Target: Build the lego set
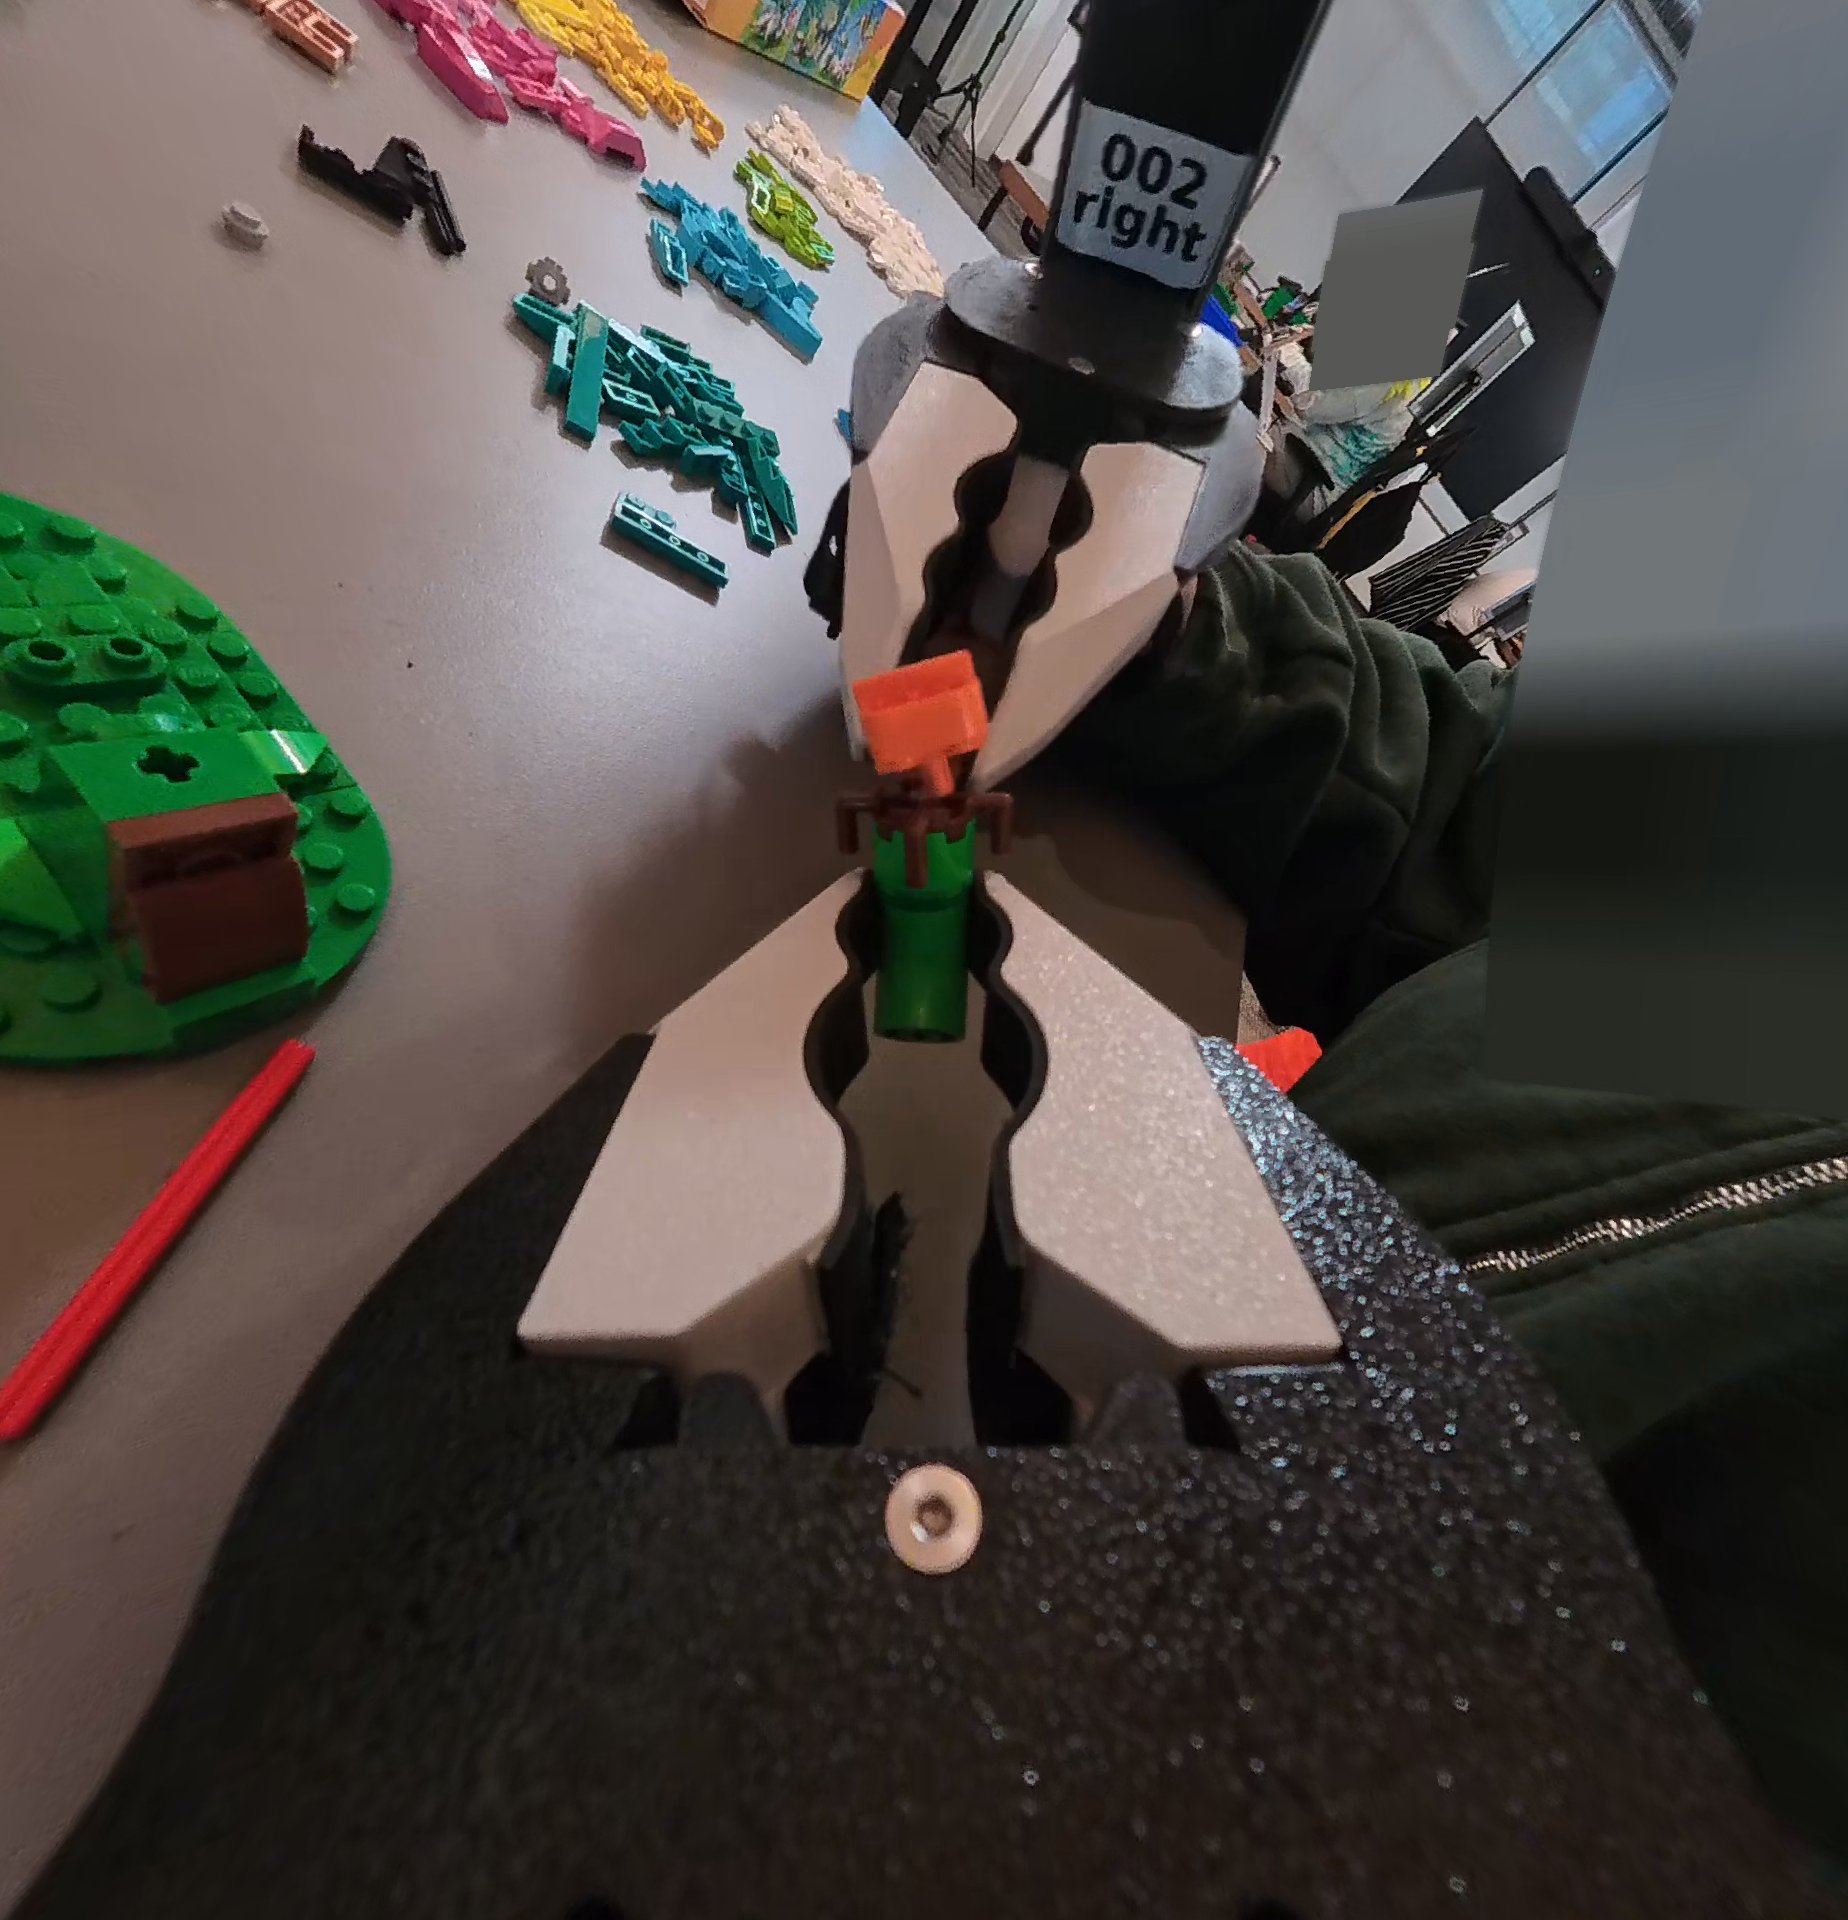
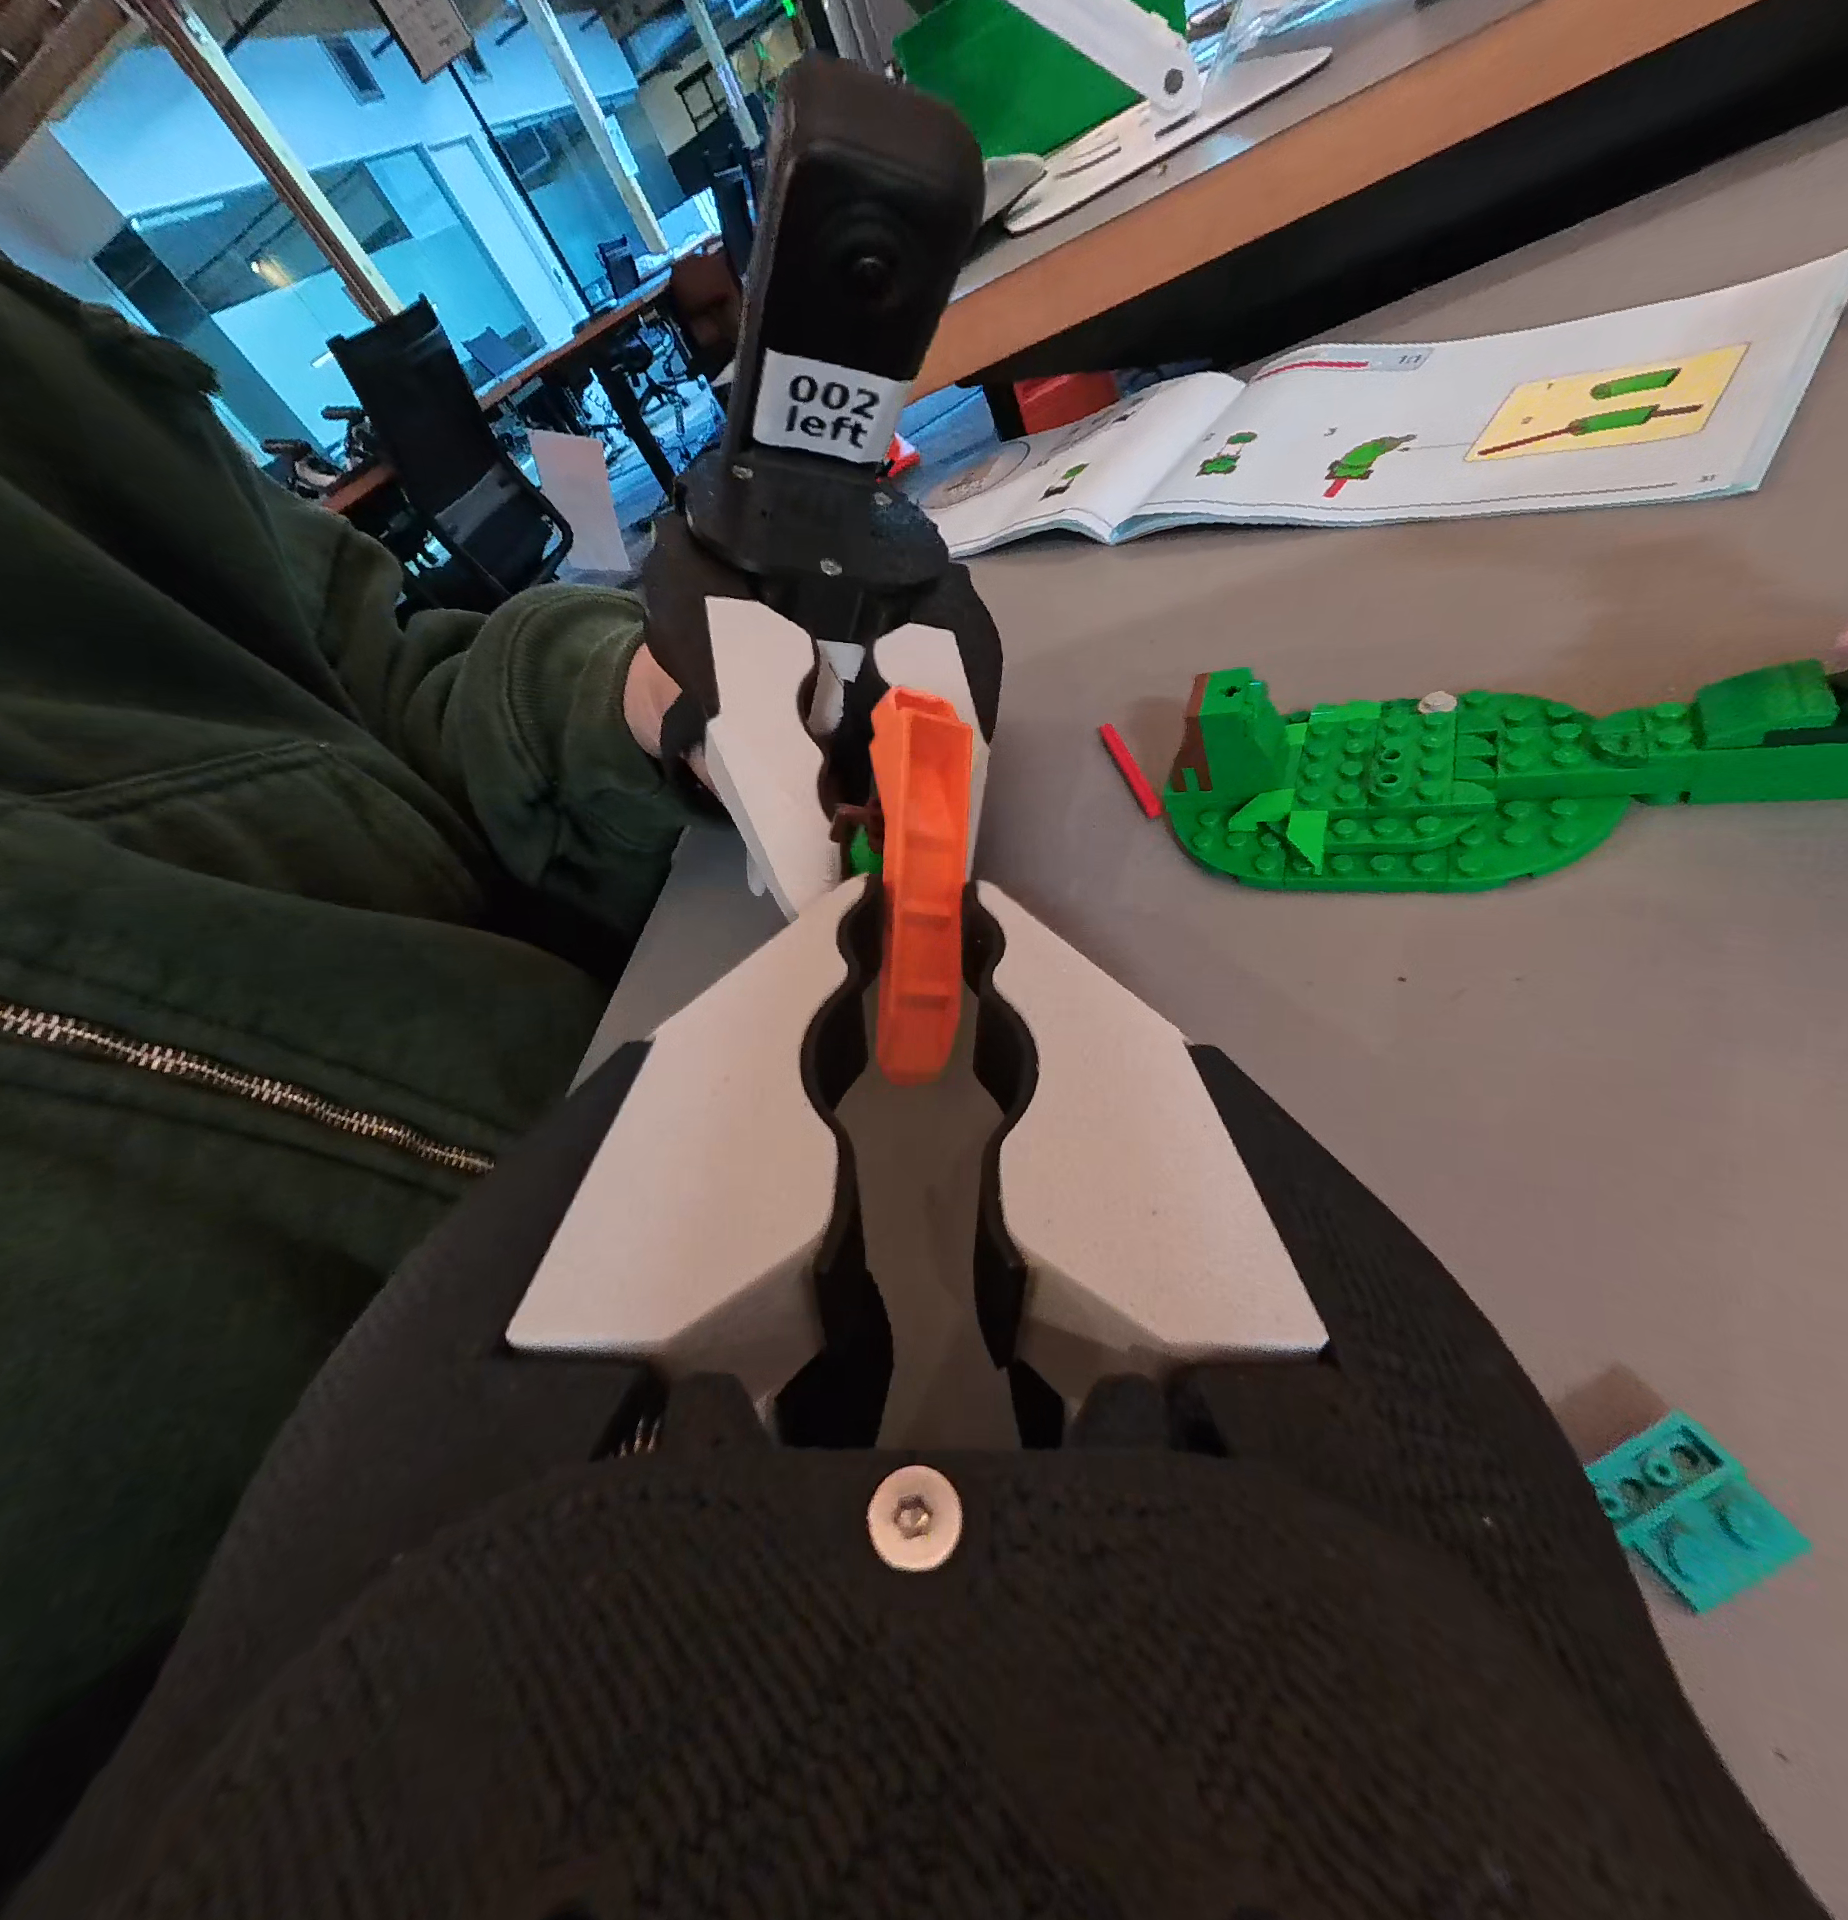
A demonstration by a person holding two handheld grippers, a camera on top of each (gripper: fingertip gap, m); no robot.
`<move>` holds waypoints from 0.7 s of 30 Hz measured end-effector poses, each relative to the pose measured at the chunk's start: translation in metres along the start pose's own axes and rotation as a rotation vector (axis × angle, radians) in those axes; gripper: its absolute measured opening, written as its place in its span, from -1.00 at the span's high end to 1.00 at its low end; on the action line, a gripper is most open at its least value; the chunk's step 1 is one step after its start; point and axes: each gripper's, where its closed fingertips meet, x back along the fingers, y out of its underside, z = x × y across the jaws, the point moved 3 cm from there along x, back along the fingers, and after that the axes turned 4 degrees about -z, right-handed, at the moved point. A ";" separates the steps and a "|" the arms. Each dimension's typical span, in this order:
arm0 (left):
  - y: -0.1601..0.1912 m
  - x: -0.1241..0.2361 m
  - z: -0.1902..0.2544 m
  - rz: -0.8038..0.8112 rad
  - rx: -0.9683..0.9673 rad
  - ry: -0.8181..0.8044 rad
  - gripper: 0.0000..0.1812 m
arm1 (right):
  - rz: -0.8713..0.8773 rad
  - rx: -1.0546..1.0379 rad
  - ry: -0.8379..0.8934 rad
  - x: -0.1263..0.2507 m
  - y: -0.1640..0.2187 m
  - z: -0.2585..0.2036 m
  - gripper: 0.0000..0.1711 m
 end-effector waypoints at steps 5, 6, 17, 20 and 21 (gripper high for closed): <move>0.000 0.000 0.000 0.003 0.002 0.003 0.84 | 0.005 0.002 0.025 0.001 0.000 0.002 0.85; -0.001 0.001 0.000 0.006 0.002 0.004 0.84 | 0.012 0.000 0.029 0.002 -0.001 0.003 0.85; 0.000 0.000 -0.004 -0.005 0.022 -0.019 0.84 | -0.026 0.064 0.119 0.000 0.003 0.004 0.85; 0.001 -0.001 -0.006 -0.016 0.034 -0.038 0.84 | -0.093 0.106 0.200 0.004 0.010 0.011 0.84; 0.002 -0.002 -0.007 -0.023 0.037 -0.045 0.84 | -0.127 0.119 0.214 0.005 0.014 0.013 0.84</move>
